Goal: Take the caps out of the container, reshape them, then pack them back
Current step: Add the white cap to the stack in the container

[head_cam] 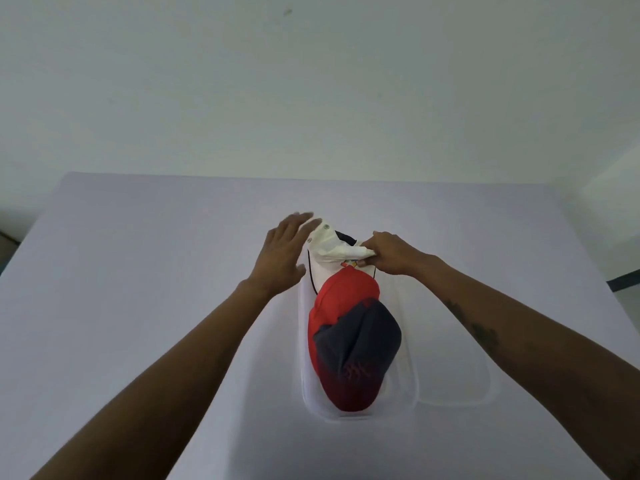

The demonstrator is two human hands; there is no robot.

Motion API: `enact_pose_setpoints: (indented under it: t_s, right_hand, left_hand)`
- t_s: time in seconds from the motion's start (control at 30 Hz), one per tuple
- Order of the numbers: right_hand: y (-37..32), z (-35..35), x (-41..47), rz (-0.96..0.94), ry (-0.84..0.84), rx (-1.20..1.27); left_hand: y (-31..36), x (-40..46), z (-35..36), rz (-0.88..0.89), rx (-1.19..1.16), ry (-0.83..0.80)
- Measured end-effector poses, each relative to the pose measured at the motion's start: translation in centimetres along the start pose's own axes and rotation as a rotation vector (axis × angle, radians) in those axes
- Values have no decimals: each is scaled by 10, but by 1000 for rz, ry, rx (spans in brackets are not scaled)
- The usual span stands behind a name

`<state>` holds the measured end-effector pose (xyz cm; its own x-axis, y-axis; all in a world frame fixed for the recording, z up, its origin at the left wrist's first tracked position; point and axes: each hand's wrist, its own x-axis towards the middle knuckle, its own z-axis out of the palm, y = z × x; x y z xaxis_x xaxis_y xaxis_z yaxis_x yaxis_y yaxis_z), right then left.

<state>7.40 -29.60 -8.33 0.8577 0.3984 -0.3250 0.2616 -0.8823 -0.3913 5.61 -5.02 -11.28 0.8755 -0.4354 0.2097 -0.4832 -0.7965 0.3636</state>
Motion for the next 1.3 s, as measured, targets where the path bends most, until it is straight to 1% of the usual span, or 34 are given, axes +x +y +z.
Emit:
enact_pose_setpoints:
  t_s: [0.07, 0.13, 0.23, 0.3, 0.37, 0.43, 0.53, 0.63, 0.73, 0.83, 0.9, 0.97, 1.07, 1.1, 1.17, 1.3]
  right_hand:
    - [1, 0, 0, -8, 10, 16]
    - [6, 3, 1, -9, 7, 19]
    - [14, 9, -1, 37, -22, 54]
    - [20, 15, 0, 60, -45, 87]
    - [21, 19, 1, 82, -48, 89]
    - [22, 21, 5, 101, -50, 69]
    - [22, 21, 13, 100, -92, 2]
    - [24, 23, 18, 77, -125, -61]
    - [27, 28, 23, 61, -148, -42]
    - [28, 30, 30, 37, -184, -23]
    - [31, 30, 35, 39, -193, 24]
    - [36, 32, 38, 61, -160, 92]
    - [45, 38, 35, 68, -17, 148]
    - [48, 41, 33, 56, 49, 163]
    - [52, 44, 28, 24, 169, 224]
    - [56, 41, 0, -36, 373, 341]
  left_hand:
    - [-4, 14, 7, 107, 57, -162]
    - [-3, 24, 20, 120, -10, -260]
    - [-6, 28, 32, 44, -96, -296]
    - [-8, 27, 34, 45, -105, -305]
    - [-9, 28, 35, 76, -69, -308]
    - [-6, 31, 34, 101, -1, -351]
    - [-3, 37, 34, 64, 20, -477]
    - [-6, 37, 42, -22, -42, -602]
    - [-2, 38, 47, -89, -74, -669]
    - [6, 45, 47, -105, -35, -737]
    - [5, 47, 50, -125, -56, -703]
    - [4, 43, 51, -133, -118, -591]
    - [-2, 20, 59, -88, -186, -225]
    - [-3, 9, 62, -88, -210, -137]
    - [1, -16, 69, -191, -325, -63]
    - [39, -69, 74, -517, -619, -17]
